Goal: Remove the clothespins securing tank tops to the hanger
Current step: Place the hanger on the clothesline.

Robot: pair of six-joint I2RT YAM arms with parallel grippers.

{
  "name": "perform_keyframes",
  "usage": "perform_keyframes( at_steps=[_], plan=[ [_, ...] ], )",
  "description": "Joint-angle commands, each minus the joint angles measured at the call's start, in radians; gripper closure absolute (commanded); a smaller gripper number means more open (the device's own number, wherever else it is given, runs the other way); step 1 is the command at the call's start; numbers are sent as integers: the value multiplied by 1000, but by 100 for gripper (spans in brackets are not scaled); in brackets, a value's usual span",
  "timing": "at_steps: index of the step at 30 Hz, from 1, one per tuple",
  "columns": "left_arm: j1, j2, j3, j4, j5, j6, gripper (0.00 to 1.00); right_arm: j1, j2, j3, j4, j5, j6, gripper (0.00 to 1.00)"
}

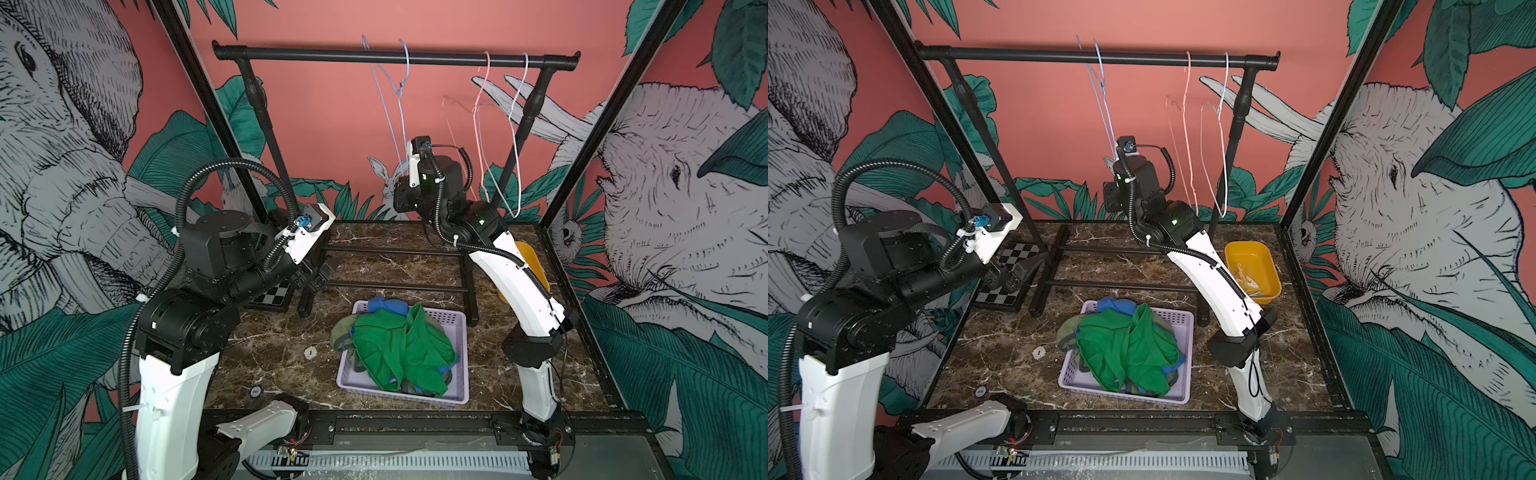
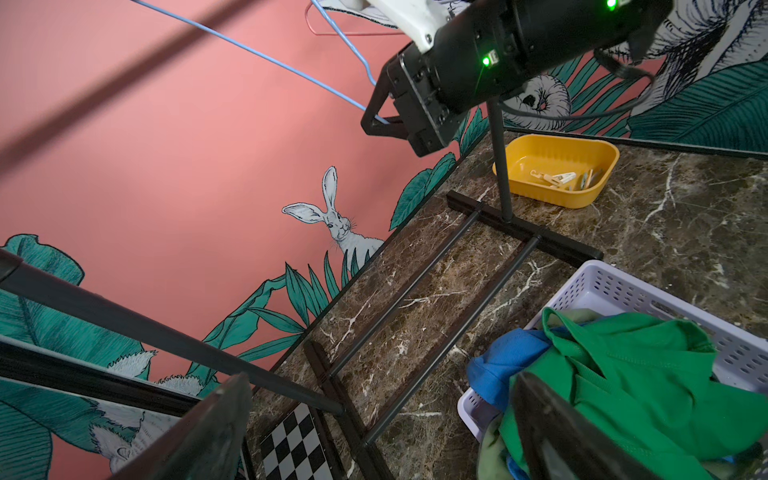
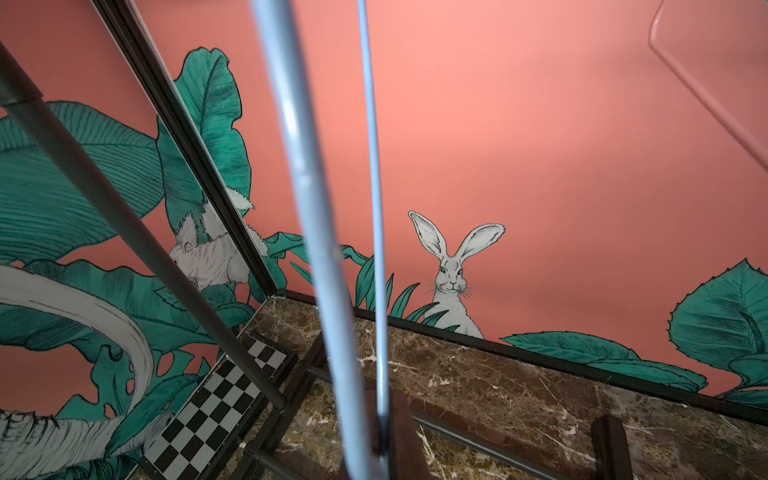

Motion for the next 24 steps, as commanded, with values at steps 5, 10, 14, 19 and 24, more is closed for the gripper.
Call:
perform_keyframes(
  at_steps=[5, 10, 14, 19, 24],
  plan=[
    [5, 5, -21, -24, 34, 3, 1, -58, 32, 24, 37, -52, 39, 100],
    [5, 4, -26, -24, 33, 5, 1, -78, 47, 39, 33, -65, 46, 100],
    [6, 5, -24, -24, 37, 7, 1, -96, 52, 43, 33, -82, 49, 100],
    [4, 8, -34, -22, 49, 6, 1, -101, 57, 39, 13, -113, 52, 100],
    [5, 8, -50, -16, 59, 16, 1, -101, 25, -14, 27, -159, 65, 100]
  ],
)
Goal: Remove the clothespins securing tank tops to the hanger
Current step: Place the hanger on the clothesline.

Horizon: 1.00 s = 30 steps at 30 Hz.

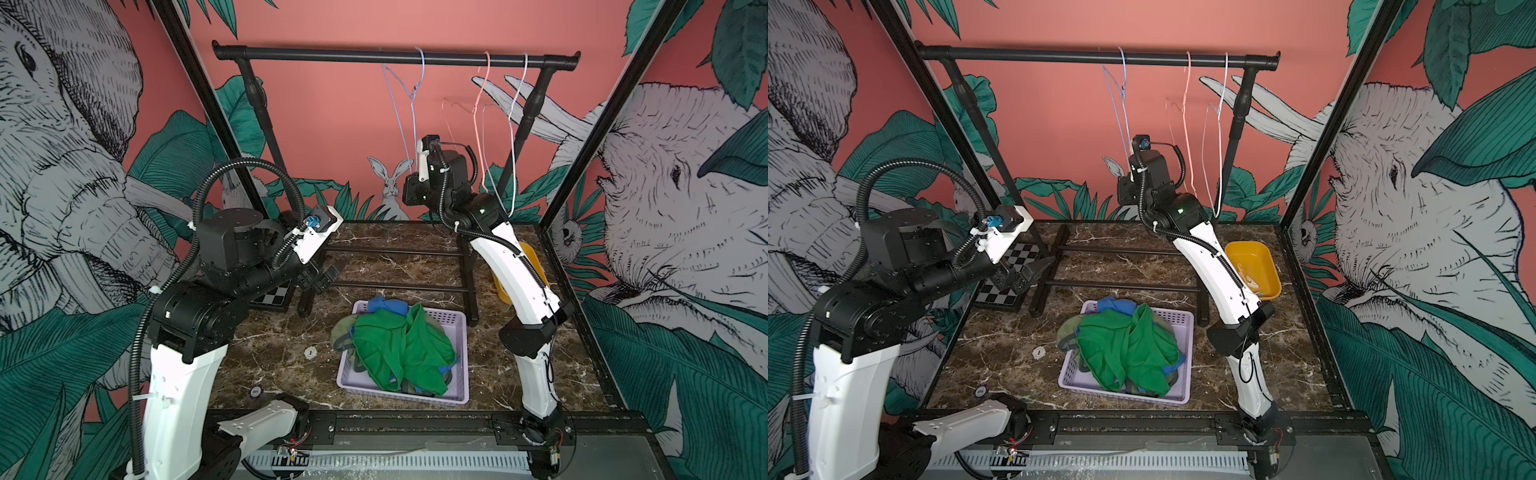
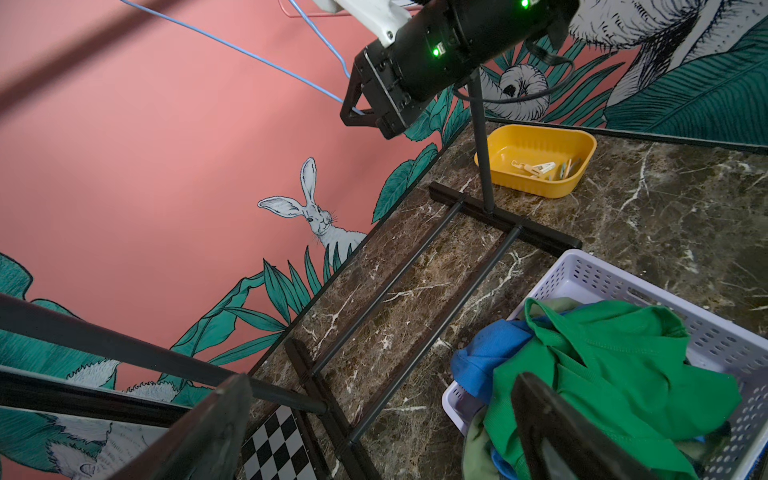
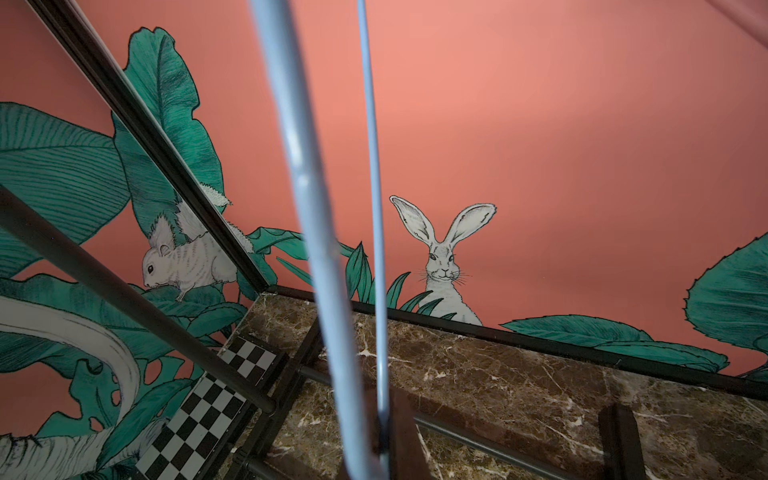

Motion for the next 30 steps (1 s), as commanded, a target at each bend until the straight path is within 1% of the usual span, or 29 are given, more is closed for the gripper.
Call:
perform_keyframes(
  at_steps=[1, 5, 7, 10, 15, 16, 17, 19, 21, 24, 26, 28, 30],
  plan=[
    [5, -6, -18, -13, 33, 25, 1, -3, -31, -26, 35, -39, 17, 100],
    [5, -5, -39, -21, 74, 57, 1, -3, -61, -54, 35, -36, 3, 96],
    [5, -4, -54, -14, 72, 57, 1, -3, -71, -64, 31, -31, 0, 91],
    [4, -4, -69, -5, 65, 58, 1, -3, -89, -86, 36, -51, -2, 71],
    [4, 2, -63, 6, 65, 64, 1, 0, -120, -78, 46, -118, 2, 45],
    [4, 3, -61, 7, 67, 62, 1, 2, -129, -76, 47, -131, 1, 37],
    [5, 5, -58, 11, 67, 63, 1, 2, -140, -75, 47, -137, 0, 34],
    [5, 5, -60, 18, 63, 62, 1, 6, -168, -81, 47, -135, -9, 29],
    [5, 3, -62, 25, 58, 60, 1, 13, -204, -107, 52, -120, -18, 26],
    [5, -3, -65, 38, 36, 52, 1, 18, -276, -177, 71, -125, -17, 18],
    [5, -13, -71, 48, 20, 43, 1, 28, -332, -233, 75, -122, -24, 17],
    [5, -25, -81, 63, -2, 19, 1, 40, -391, -297, 76, -108, -33, 16],
    [14, -30, -107, 105, -64, -41, 1, 53, -456, -358, 61, -79, -47, 11]
  ],
)
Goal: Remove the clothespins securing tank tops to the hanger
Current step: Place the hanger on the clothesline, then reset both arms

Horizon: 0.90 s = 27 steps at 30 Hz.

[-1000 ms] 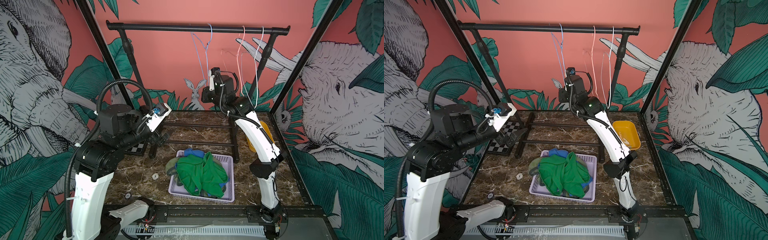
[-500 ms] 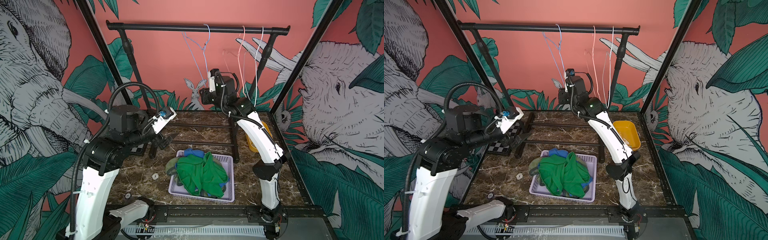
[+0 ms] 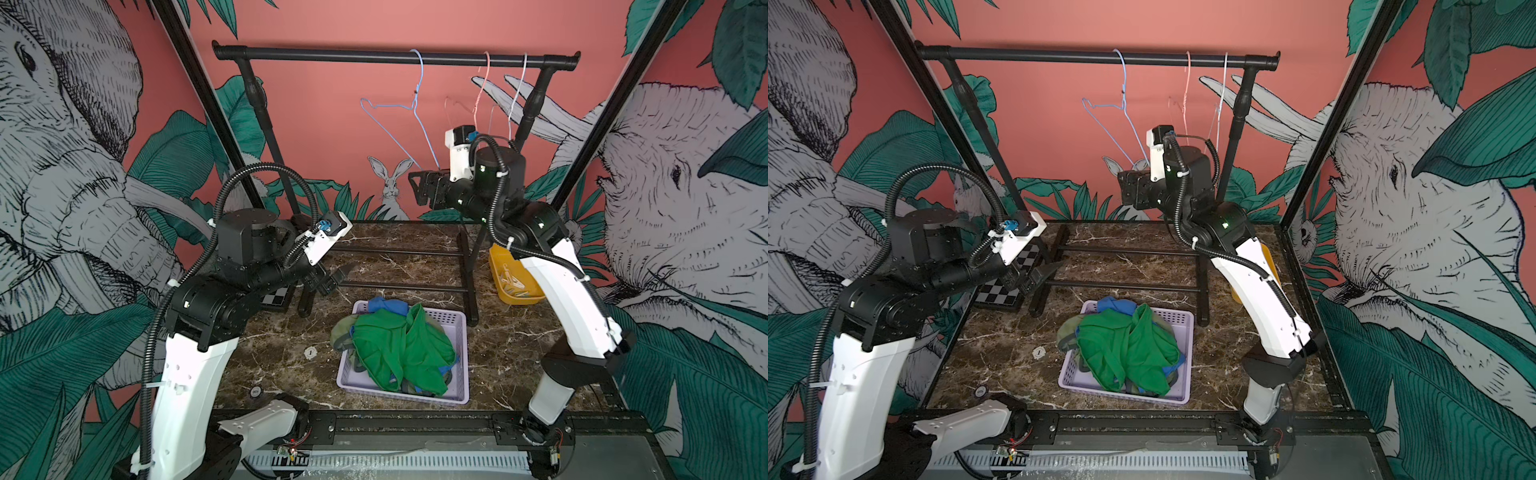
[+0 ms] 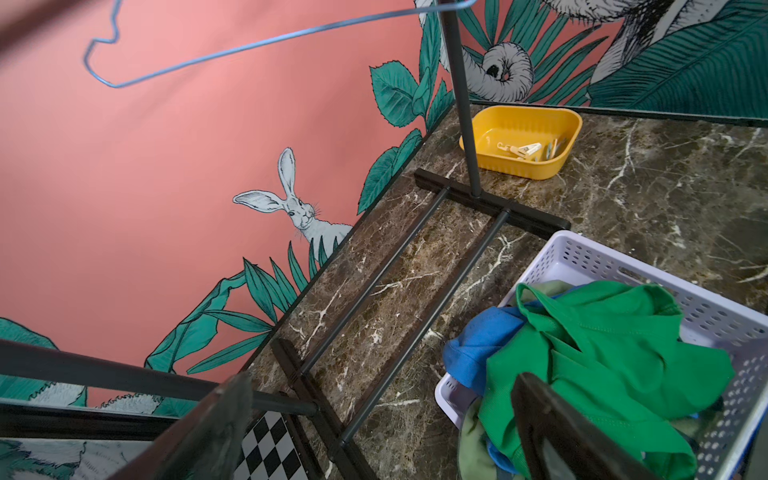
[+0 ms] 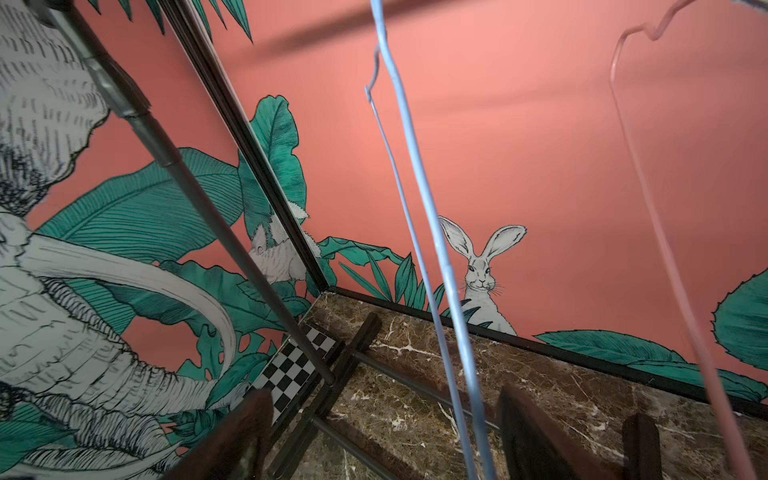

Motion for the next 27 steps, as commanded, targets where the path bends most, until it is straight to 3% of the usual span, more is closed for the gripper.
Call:
perform_keyframes(
  at_steps=[1, 12, 15, 20, 22, 27],
  plan=[
    [22, -21, -36, 74, -85, -84, 1, 21, -85, -69, 17, 38, -25, 10],
    [66, -45, -230, 217, -225, -212, 1, 62, -494, -468, 100, 50, -92, 6],
    [83, -54, -276, 236, -257, -247, 1, 63, -531, -487, 93, -34, -127, 5],
    [151, -83, -370, 278, -277, -335, 1, 62, -531, -519, 42, -276, -196, 1],
    [186, -102, -421, 298, -279, -361, 1, 62, -574, -632, 69, -288, -209, 1],
    [301, -144, -581, 372, -215, -425, 1, 61, -810, -1132, 294, -236, -197, 1]
  ],
)
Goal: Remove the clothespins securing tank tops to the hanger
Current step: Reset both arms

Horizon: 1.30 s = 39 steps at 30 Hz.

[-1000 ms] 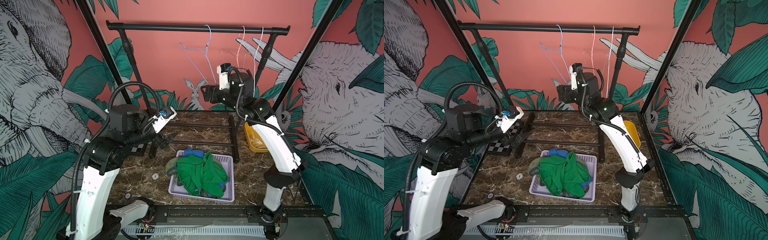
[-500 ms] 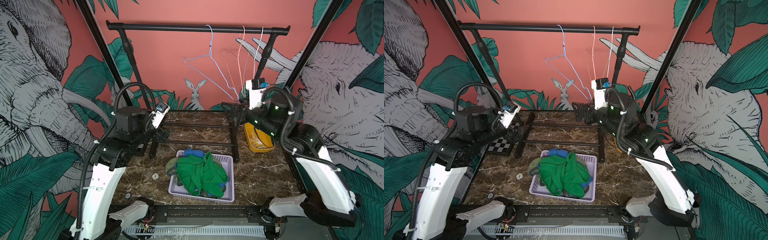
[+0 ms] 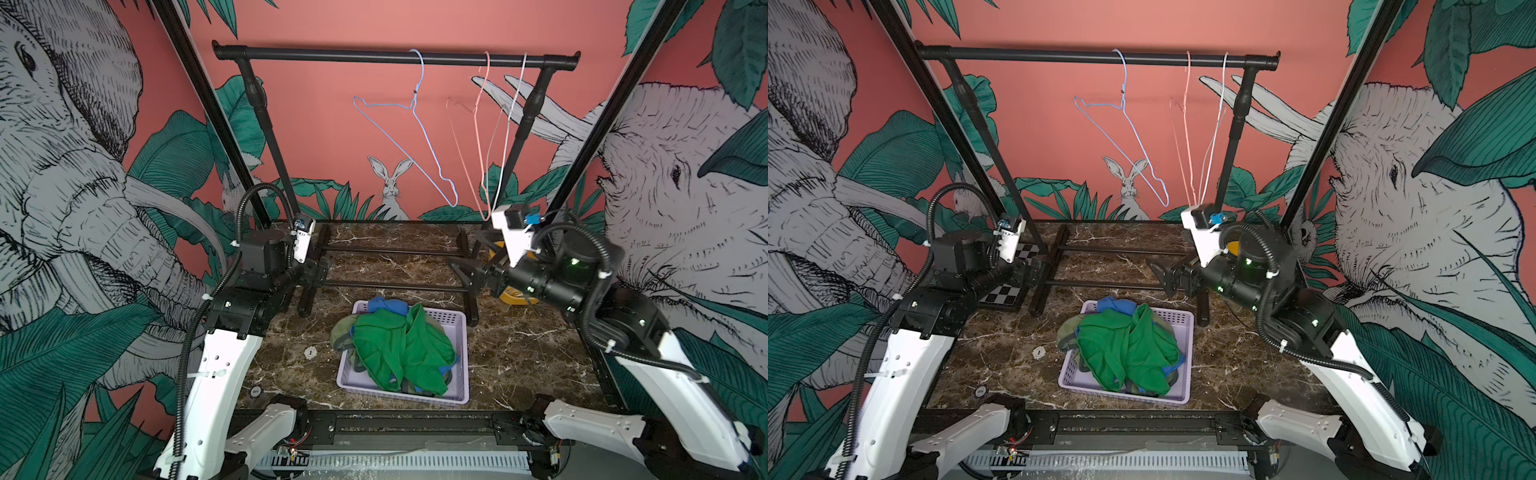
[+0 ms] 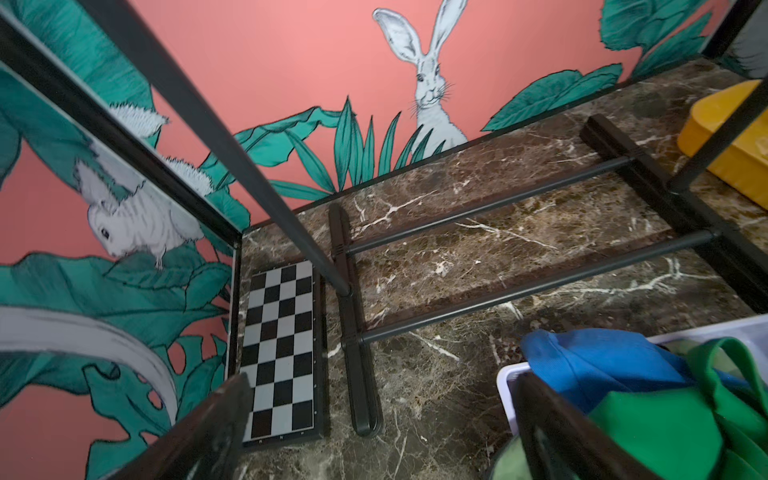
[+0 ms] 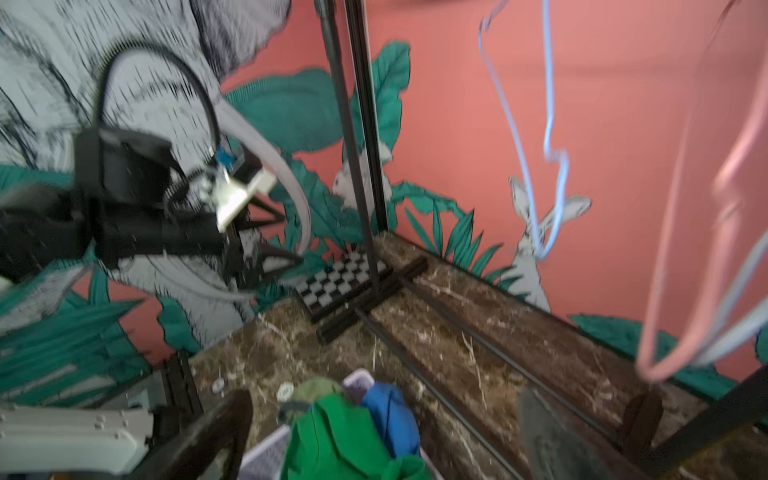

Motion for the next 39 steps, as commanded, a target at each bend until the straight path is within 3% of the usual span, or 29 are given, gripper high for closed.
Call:
perform_keyframes(
  at_steps=[1, 5, 8, 11, 17, 23, 27, 30, 32, 34, 37, 39],
  plan=[
    [93, -23, -96, 93, 84, -113, 1, 4, -128, -252, 156, 9, 16, 1],
    [237, -38, -290, 308, 288, -187, 1, 1, -233, -521, 207, 209, 68, 1],
    [282, -76, -520, 608, 267, -242, 1, -22, -307, -702, 321, 379, 21, 1],
    [283, -61, -683, 824, 249, -189, 1, -102, -350, -799, 394, 527, 20, 1],
    [284, 115, -891, 1252, 244, -143, 1, -202, -436, -981, 712, 730, -149, 1],
    [283, 427, -973, 1677, 233, -146, 1, -364, -299, -1088, 820, 791, -146, 1],
    [274, 548, -974, 1802, 267, -126, 1, -500, -291, -1244, 1001, 771, -67, 1],
    [262, 508, -973, 1722, 254, -104, 1, -629, -240, -1330, 1132, 701, 14, 1],
    [256, 550, -983, 1785, 289, -87, 1, -717, -147, -1327, 1212, 622, 41, 1],
    [246, 625, -985, 1897, 308, -83, 1, -744, -32, -1297, 1293, 595, 10, 1],
    [238, 567, -945, 1720, 277, -66, 1, -749, 150, -1248, 1402, 571, -35, 1],
    [237, 606, -932, 1759, 272, -79, 1, -751, 249, -1223, 1491, 545, -44, 1]
  ],
)
